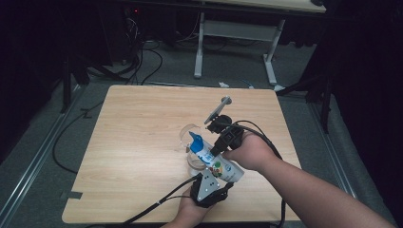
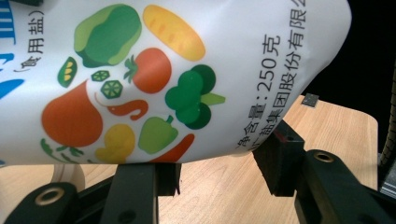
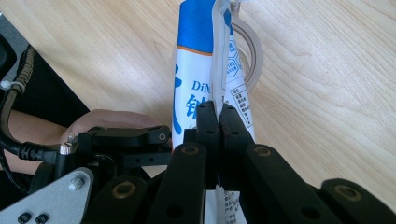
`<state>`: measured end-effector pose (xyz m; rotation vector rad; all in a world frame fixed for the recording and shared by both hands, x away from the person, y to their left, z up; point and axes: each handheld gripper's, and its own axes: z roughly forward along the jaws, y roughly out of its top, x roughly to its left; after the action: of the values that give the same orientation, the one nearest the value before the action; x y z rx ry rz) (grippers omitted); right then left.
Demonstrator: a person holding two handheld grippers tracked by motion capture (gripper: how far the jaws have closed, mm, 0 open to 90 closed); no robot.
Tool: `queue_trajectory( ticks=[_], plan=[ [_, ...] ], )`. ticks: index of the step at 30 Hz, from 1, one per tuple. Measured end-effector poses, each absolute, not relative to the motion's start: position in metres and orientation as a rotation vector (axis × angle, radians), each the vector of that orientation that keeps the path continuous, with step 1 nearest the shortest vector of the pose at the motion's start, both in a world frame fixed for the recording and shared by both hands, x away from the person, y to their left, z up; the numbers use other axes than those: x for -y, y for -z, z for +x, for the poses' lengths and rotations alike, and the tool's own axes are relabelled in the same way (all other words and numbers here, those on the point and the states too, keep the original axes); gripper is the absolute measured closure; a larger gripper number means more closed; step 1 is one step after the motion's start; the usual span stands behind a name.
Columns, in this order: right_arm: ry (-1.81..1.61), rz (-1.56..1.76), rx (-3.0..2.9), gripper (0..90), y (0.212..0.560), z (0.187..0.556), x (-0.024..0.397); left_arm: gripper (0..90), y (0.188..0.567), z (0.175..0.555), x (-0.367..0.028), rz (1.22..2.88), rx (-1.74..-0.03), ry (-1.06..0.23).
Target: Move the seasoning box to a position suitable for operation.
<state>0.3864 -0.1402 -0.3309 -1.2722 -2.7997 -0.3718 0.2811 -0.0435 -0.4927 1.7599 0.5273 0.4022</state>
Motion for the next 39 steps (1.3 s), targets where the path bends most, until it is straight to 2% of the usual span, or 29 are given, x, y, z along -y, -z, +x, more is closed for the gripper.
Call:
queue_trajectory(
  ticks=[39],
  plan=[
    [0.367, -1.241, 2.826, 89.1, 0.3309, 0.391, 0.1346, 55.5, 0.4898, 0.2825, 0.0434, 1.744, -0.535, -0.405]
  ],
)
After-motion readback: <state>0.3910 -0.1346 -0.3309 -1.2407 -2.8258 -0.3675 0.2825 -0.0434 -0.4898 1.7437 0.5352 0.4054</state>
